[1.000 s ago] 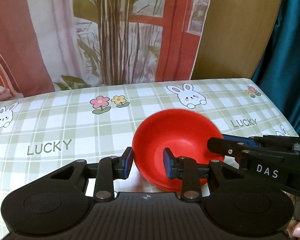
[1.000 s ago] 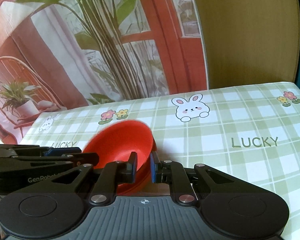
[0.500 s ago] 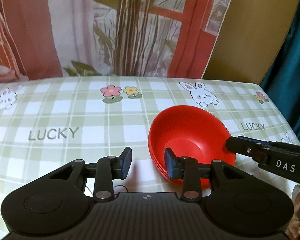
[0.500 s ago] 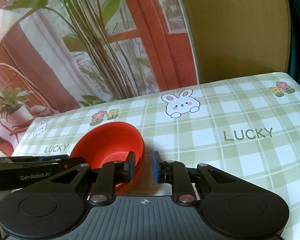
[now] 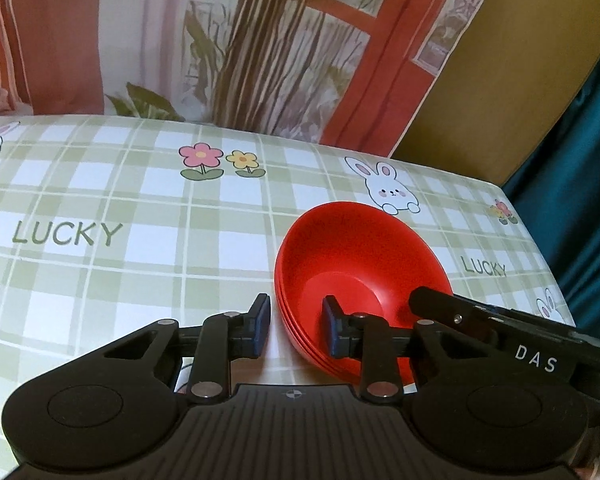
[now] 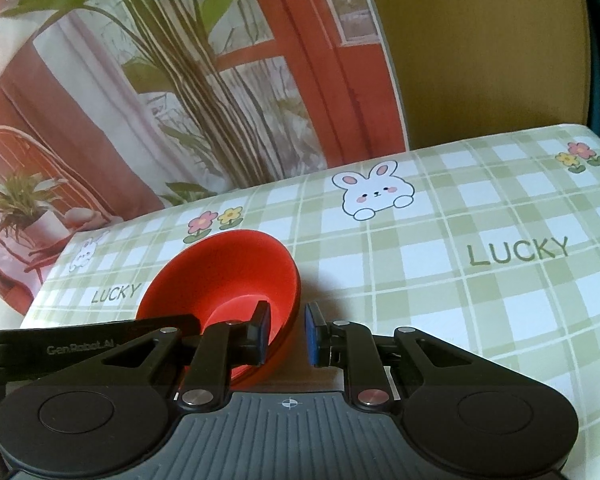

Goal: Organize plates and bowls

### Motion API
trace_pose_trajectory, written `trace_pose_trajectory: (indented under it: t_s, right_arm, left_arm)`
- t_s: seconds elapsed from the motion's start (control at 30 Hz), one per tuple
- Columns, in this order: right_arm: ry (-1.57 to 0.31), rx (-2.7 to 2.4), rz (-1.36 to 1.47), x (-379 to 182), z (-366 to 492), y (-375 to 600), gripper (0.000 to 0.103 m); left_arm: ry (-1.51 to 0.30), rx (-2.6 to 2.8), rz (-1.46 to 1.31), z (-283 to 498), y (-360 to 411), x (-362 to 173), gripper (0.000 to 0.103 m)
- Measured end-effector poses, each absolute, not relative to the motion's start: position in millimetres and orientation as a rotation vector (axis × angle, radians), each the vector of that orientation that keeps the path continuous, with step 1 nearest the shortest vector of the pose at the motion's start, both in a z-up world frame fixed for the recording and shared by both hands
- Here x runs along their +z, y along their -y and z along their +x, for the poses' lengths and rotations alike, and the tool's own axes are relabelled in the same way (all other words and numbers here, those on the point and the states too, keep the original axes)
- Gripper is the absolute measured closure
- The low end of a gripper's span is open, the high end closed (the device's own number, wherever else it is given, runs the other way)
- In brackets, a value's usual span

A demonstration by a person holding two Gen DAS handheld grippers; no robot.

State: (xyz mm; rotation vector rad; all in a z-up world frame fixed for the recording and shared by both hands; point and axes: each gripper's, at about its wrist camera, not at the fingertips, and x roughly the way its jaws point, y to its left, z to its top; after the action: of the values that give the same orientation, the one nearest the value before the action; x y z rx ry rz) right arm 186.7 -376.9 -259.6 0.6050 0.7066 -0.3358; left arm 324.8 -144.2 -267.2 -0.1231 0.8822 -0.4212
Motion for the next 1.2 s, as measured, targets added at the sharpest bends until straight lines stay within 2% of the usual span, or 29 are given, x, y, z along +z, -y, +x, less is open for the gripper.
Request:
trace_pose_trajectory:
  t_s: [0.1, 1.2]
  right_arm:
    - [-0.706, -0.327, 0.606, -259, 187, 376, 0.087]
    - [-0.602, -0.273, 0.512, -185, 144, 316, 0.087]
  left_arm:
    - [-0.872, -0.420, -0.120, 323, 146, -267, 0.079]
    - [-0.734, -0.366, -0.135, 223, 110, -203, 0.078]
